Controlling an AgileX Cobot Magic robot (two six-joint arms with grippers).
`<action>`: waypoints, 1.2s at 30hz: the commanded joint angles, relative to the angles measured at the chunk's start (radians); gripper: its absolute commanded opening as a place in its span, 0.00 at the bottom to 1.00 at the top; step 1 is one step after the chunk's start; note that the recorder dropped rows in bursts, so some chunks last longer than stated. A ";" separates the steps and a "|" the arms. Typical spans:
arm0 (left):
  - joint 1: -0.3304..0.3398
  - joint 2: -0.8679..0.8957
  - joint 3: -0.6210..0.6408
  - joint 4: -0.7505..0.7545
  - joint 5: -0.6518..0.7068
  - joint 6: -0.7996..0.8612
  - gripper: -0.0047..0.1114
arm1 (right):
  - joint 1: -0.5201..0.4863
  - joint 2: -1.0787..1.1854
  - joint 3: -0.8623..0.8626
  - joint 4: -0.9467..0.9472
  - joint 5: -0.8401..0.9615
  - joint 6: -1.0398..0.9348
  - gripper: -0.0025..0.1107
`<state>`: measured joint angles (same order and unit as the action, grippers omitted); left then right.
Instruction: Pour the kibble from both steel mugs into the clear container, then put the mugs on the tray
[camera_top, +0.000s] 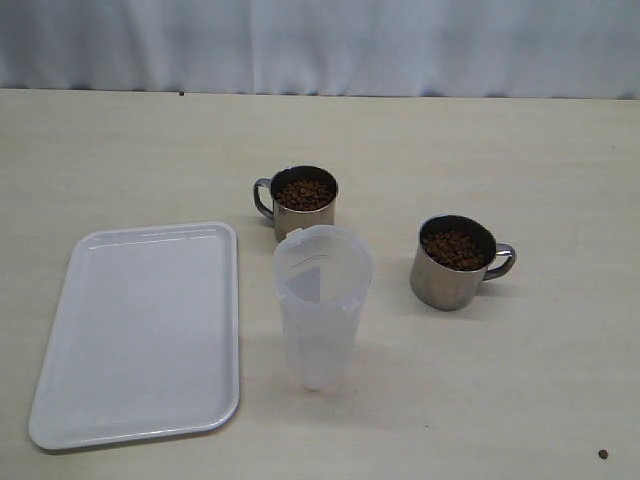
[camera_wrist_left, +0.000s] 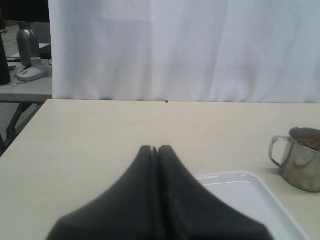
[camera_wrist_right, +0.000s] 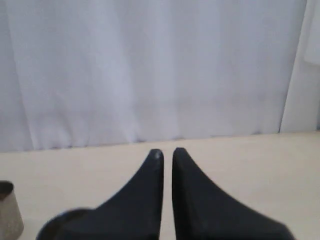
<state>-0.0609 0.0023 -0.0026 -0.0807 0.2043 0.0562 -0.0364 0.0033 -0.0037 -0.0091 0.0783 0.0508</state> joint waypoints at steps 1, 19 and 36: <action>-0.007 -0.002 0.003 0.001 -0.009 0.001 0.04 | 0.003 -0.003 0.004 0.002 -0.187 0.002 0.06; -0.007 -0.002 0.003 0.001 -0.009 0.001 0.04 | 0.003 0.754 0.004 -0.924 -0.630 0.826 0.06; -0.007 -0.002 0.003 0.001 -0.009 0.001 0.04 | 0.003 1.745 -0.340 -1.127 -0.892 0.747 0.71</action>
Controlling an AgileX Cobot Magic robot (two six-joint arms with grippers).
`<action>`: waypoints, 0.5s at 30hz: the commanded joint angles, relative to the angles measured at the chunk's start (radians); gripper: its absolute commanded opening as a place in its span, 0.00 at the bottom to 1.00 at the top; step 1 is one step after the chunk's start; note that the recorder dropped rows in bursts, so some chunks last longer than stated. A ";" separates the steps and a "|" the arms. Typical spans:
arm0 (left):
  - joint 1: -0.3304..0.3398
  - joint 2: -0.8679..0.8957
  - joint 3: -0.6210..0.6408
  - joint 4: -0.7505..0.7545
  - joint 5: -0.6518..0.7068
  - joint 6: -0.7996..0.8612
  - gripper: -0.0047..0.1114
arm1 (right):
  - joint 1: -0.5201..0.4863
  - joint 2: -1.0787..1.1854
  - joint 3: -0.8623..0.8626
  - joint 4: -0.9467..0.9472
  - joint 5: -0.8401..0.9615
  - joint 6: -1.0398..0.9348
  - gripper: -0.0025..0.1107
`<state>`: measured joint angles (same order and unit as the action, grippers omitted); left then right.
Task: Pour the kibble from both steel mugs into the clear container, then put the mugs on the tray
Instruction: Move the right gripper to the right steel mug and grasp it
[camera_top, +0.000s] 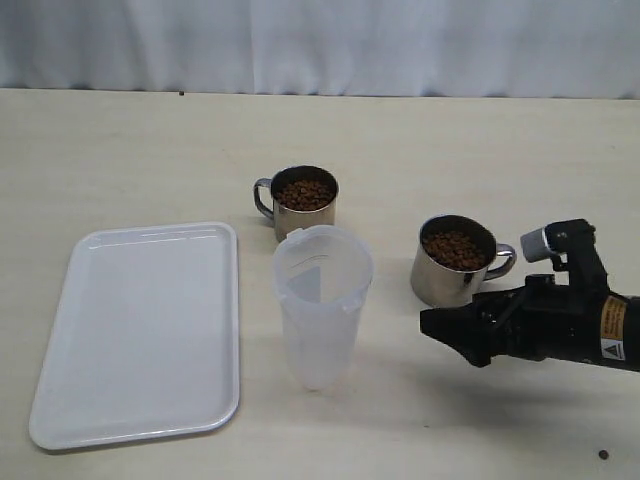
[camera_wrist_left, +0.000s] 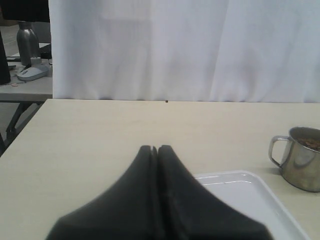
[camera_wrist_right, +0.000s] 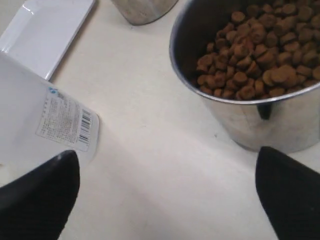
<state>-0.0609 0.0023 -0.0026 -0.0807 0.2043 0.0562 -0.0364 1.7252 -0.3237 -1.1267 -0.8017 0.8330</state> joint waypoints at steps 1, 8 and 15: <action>-0.007 -0.002 0.003 0.001 -0.009 0.001 0.04 | 0.003 0.019 -0.023 -0.005 -0.004 -0.044 0.71; -0.007 -0.002 0.003 0.001 -0.009 0.001 0.04 | 0.003 0.019 -0.024 0.203 0.013 -0.281 0.71; -0.007 -0.002 0.003 0.001 -0.009 0.001 0.04 | 0.003 0.084 -0.042 0.271 -0.110 -0.479 0.71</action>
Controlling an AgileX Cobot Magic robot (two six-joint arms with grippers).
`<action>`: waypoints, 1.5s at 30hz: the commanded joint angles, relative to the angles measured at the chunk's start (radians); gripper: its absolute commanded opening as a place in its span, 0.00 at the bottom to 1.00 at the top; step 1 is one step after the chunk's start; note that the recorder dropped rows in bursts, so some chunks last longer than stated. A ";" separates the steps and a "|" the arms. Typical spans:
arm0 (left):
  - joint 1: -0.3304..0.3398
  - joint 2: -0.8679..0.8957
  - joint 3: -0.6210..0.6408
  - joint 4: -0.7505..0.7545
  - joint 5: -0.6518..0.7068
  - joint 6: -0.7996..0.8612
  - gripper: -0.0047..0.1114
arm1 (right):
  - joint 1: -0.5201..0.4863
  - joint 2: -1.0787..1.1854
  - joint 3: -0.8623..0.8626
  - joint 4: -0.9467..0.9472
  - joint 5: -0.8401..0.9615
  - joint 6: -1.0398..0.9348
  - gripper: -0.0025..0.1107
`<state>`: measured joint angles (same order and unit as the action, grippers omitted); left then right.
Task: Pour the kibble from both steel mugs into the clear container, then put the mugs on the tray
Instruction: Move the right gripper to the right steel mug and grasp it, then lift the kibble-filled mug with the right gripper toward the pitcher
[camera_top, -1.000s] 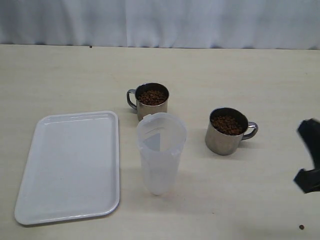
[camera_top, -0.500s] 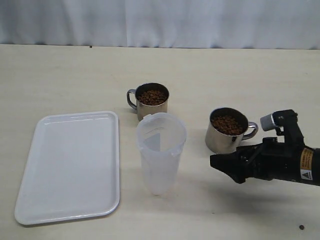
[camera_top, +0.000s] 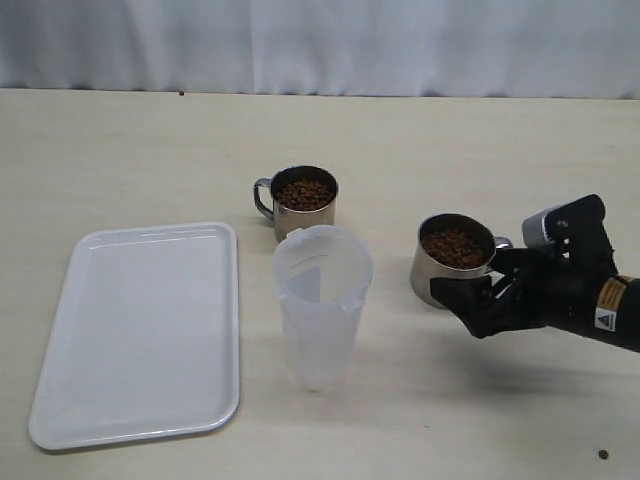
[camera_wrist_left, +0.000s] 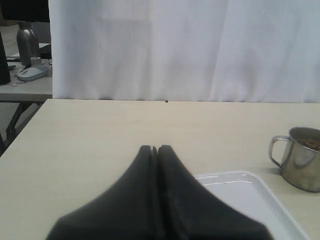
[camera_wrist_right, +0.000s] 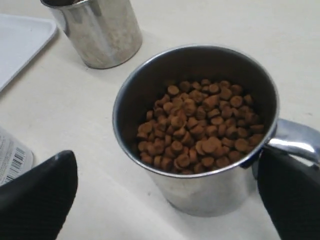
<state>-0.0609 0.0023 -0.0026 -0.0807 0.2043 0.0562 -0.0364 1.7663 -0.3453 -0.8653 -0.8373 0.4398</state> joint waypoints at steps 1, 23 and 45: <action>-0.007 -0.002 0.003 0.001 -0.009 0.001 0.04 | 0.003 0.065 -0.039 0.010 -0.075 -0.085 0.71; -0.007 -0.002 0.003 0.001 -0.009 0.001 0.04 | 0.003 0.302 -0.200 -0.015 -0.223 -0.295 0.71; -0.007 -0.002 0.003 0.001 -0.009 0.001 0.04 | 0.003 0.260 -0.182 0.052 -0.218 -0.295 0.06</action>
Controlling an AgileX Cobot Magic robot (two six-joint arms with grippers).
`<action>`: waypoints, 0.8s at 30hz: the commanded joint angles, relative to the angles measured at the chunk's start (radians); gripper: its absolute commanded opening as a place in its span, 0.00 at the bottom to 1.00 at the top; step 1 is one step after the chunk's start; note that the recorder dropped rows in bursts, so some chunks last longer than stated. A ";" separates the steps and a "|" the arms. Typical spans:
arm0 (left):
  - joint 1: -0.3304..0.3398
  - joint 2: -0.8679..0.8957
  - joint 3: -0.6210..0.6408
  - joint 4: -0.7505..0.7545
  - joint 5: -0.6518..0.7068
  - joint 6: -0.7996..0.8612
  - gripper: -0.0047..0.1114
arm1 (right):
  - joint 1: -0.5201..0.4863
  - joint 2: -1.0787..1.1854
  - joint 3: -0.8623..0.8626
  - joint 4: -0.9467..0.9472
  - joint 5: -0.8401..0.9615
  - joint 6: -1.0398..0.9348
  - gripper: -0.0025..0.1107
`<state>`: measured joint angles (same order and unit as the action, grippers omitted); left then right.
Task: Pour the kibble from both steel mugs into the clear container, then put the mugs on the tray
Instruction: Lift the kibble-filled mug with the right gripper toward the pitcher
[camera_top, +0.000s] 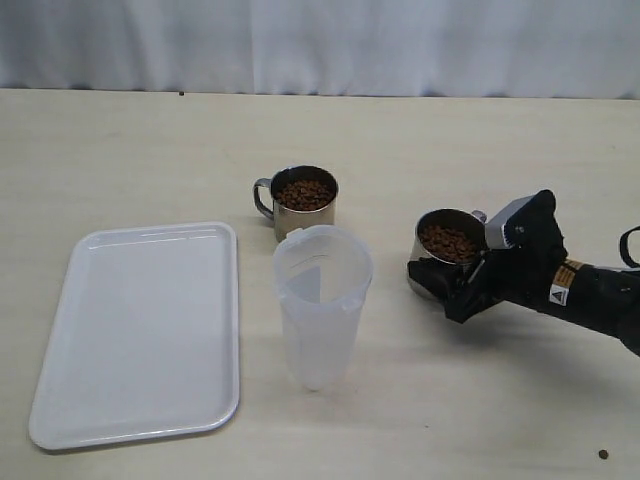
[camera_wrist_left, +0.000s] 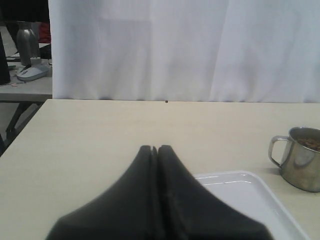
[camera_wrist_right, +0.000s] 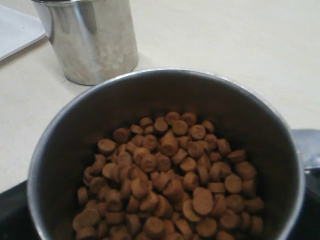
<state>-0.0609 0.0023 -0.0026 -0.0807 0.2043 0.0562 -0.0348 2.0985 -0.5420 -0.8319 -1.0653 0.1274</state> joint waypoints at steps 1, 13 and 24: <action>-0.007 -0.002 0.003 0.001 -0.009 0.001 0.04 | 0.002 -0.114 0.027 0.043 0.042 0.027 0.06; -0.007 -0.002 0.003 0.001 -0.009 0.001 0.04 | 0.002 -0.639 0.185 0.197 0.351 0.113 0.06; -0.007 -0.002 0.003 0.001 -0.009 0.001 0.04 | 0.300 -0.780 0.095 0.592 0.715 -0.193 0.06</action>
<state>-0.0609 0.0023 -0.0026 -0.0807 0.2043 0.0562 0.1993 1.3368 -0.4111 -0.4137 -0.4165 0.0954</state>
